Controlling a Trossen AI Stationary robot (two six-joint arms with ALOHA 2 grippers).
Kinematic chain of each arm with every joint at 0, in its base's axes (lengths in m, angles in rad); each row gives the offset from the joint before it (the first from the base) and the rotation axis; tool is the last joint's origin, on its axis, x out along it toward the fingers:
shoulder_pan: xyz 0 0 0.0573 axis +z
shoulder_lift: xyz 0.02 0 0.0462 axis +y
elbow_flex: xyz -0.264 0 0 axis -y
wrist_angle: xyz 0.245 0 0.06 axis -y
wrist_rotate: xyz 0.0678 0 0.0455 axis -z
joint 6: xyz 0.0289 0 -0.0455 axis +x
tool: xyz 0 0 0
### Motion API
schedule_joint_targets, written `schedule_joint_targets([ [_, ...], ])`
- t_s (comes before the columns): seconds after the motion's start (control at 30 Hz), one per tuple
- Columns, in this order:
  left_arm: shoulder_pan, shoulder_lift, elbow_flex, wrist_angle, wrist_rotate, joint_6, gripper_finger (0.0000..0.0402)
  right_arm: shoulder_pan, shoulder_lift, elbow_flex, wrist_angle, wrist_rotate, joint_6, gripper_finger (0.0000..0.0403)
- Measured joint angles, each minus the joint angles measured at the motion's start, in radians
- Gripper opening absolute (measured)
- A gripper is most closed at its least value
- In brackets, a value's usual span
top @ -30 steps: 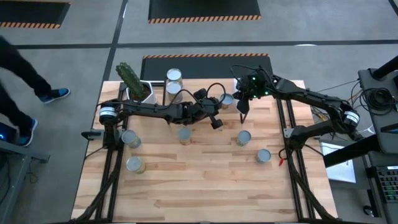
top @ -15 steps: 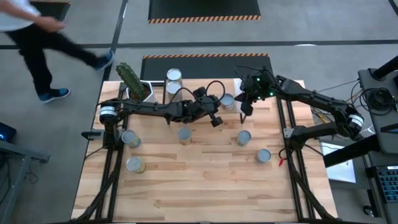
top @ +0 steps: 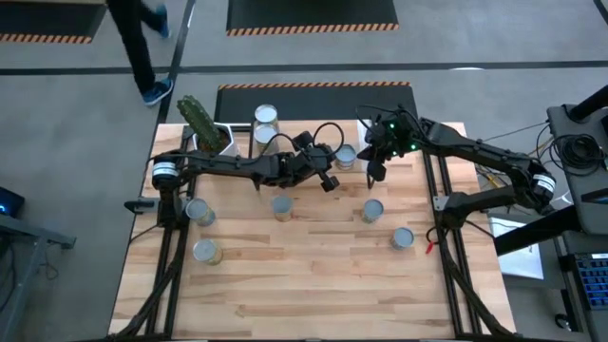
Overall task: Pick and place cans onto a shelf
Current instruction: Put the small canned oranges on the shelf, then put the canned pineapple on the shelf
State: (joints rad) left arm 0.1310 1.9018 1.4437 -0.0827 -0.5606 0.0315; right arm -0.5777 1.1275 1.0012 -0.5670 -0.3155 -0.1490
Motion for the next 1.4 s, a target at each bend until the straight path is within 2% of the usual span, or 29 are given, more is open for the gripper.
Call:
schedule_joint_targets([
  [0.47, -0.015, -0.008, 0.0, -0.034, -0.003, -0.001, 0.0, 0.0, -0.032, 0.001, -0.043, 0.002, 0.017, 0.0009],
  [0.63, -0.053, -0.048, 0.0, -0.121, -0.007, -0.025, 0.0, 0.018, -0.1, -0.003, -0.06, 0.003, 0.039, 0.0009],
  [0.83, -0.178, -0.139, 0.0, -0.319, -0.002, -0.062, 0.0, 0.118, -0.192, -0.051, 0.022, 0.003, 0.097, 0.0009],
  [0.93, -0.249, -0.187, 0.0, -0.44, 0.048, -0.122, 0.0, 0.187, -0.227, -0.079, 0.069, 0.021, 0.115, 0.0009],
  [1.1, -0.32, -0.231, 0.0, -0.598, 0.205, -0.322, 0.0, 0.32, -0.255, -0.117, 0.133, 0.177, 0.126, 0.0009],
  [1.23, -0.349, -0.234, 0.0, -0.718, 0.329, -0.471, 0.0, 0.426, -0.271, -0.158, 0.205, 0.254, 0.131, 0.0009],
  [1.4, -0.395, -0.234, 0.0, -0.876, 0.362, -0.603, 0.0, 0.535, -0.282, -0.229, 0.329, 0.331, 0.114, 0.0009],
])
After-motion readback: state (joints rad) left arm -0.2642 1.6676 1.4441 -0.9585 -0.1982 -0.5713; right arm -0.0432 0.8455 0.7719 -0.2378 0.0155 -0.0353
